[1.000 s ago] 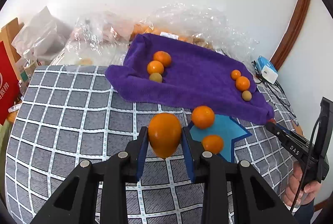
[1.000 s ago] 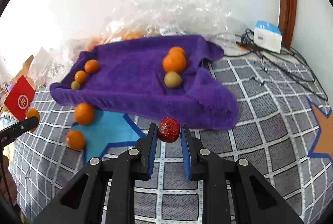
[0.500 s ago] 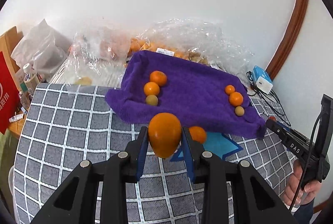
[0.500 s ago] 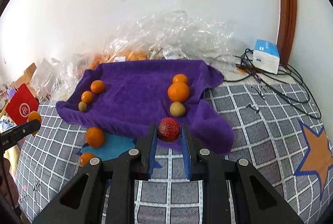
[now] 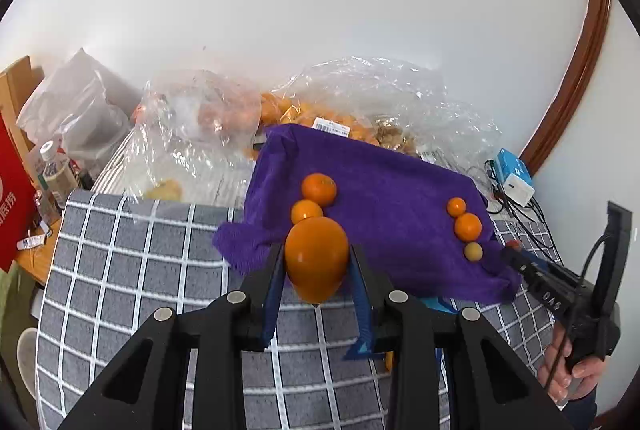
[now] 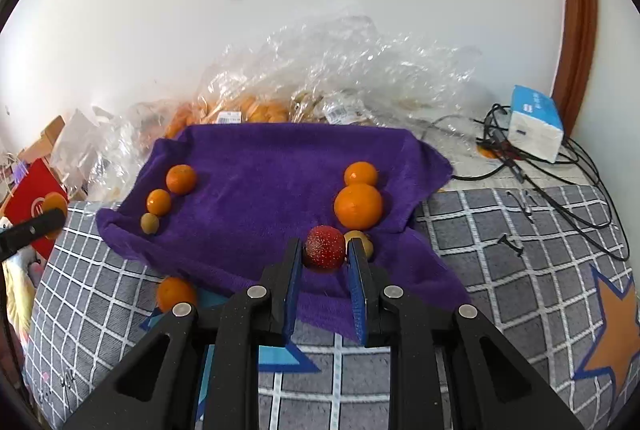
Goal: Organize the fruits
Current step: 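Carry the strawberry and the oval orange up toward the purple towel, then lower the strawberry and oval orange onto the towel and open both tools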
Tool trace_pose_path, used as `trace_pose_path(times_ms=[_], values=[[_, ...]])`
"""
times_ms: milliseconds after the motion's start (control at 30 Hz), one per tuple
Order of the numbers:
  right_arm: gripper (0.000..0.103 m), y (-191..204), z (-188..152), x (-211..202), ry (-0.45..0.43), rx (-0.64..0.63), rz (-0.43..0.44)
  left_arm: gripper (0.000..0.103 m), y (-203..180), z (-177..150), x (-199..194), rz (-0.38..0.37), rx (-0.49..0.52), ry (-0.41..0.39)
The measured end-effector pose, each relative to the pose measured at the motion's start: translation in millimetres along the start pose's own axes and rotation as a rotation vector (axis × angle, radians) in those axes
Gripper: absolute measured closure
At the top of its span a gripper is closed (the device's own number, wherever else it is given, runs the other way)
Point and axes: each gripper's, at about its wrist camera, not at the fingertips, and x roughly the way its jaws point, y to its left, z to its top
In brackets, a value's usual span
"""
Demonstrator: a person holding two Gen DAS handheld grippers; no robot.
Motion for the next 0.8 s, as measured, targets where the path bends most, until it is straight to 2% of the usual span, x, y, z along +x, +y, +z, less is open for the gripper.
trace_pose_path(times_ms=[433, 800], values=[[0.080, 16, 3, 58, 0.099, -0.040, 0.016, 0.073, 2, 16, 39, -0.013, 0.010, 0.038], [0.080, 15, 0, 76, 0.142, -0.033, 0.037, 0.073, -6, 22, 71, -0.068, 0.001, 0.080]])
